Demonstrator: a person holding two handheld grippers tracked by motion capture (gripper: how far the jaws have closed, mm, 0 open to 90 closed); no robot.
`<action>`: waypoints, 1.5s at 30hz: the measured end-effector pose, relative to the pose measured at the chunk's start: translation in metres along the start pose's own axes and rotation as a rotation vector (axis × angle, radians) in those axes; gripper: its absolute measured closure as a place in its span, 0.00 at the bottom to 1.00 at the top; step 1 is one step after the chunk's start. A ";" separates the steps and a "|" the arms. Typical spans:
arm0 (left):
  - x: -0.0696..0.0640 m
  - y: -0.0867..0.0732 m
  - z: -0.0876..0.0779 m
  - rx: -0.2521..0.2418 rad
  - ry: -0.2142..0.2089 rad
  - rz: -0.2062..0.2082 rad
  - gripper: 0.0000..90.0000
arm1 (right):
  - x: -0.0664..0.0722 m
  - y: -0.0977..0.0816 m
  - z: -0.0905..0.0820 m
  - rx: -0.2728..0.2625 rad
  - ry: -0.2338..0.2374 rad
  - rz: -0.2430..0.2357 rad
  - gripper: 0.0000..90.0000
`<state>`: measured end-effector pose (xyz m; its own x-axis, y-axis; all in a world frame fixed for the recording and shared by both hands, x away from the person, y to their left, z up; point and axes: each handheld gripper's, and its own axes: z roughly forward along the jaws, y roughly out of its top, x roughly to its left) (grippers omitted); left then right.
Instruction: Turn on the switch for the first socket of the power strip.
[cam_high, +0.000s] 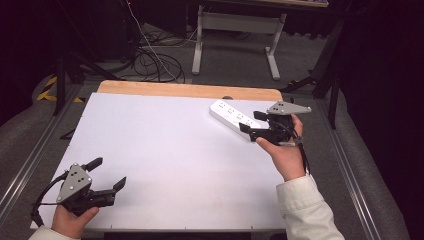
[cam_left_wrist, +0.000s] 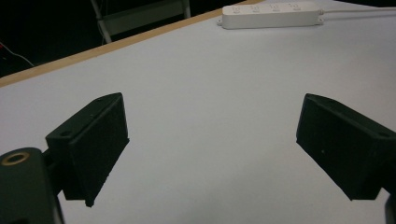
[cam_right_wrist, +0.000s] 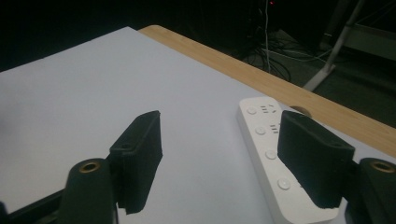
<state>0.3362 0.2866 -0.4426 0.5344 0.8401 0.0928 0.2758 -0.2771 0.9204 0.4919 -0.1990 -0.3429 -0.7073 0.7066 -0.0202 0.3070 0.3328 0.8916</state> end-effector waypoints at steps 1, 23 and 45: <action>0.000 0.000 0.000 0.000 -0.001 -0.002 0.11 | 0.003 -0.001 -0.003 -0.008 0.008 -0.001 0.31; 0.001 0.001 -0.002 -0.010 0.000 -0.013 0.11 | 0.030 -0.056 -0.033 -0.043 0.142 -0.015 0.18; -0.004 0.002 -0.005 -0.026 -0.036 -0.040 0.10 | 0.041 -0.134 -0.016 -0.023 0.267 0.001 0.09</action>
<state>0.3304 0.2856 -0.4396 0.5521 0.8327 0.0427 0.2768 -0.2314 0.9327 0.4121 -0.2247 -0.4560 -0.8507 0.5164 0.0979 0.2955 0.3160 0.9015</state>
